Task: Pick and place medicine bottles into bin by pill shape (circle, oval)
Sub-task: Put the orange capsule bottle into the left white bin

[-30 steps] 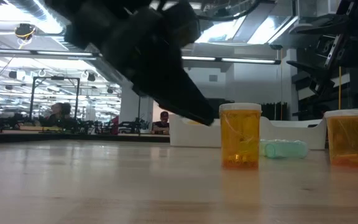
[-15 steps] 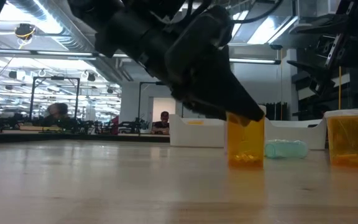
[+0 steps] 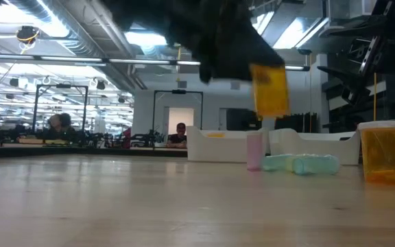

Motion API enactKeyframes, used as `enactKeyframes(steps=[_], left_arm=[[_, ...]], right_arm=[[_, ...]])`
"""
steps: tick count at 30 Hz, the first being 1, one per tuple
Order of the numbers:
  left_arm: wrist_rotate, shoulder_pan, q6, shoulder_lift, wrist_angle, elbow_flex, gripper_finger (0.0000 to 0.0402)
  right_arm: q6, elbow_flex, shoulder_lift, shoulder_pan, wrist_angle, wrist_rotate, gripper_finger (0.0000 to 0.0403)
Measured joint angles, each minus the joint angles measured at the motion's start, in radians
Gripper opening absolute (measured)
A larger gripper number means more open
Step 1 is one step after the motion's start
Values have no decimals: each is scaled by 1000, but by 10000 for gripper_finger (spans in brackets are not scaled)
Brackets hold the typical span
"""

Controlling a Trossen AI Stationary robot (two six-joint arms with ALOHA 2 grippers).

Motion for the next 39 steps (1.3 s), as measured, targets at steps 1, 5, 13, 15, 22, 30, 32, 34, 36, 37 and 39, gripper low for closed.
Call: enactKeyframes(steps=[1,5,13,15,22,30,32,34,36,37,39], left_arm=[[-4,23,6,-33,-27,0,188],[-7,139,49,-142,-111,1,188],[42,437,57,-176,-157,2,189],[63,505,58,-165,-161,1,189],[145,664,169,-165,-255,0,189],[230,673,181,-67,-223,0,189],[224,667,182,-46,-216,0,189],[197,666,191,-38,-200,1,189],[155,666,209,-35,-190,1,190],[139,668,227,-35,-186,1,190],[137,676,259,-35,-180,1,190]], right_arm=[[0,0,0,0,-1,0,286],[-1,0,0,0,0,1,286],[0,0,0,0,4,47,286],[0,0,0,0,7,62,286],[-1,0,0,0,8,107,286],[-12,0,0,0,8,183,286],[-13,0,0,0,8,192,286],[-13,0,0,0,7,194,286],[-13,0,0,0,8,194,286],[-12,0,0,0,8,195,286],[-10,0,0,0,7,195,286]])
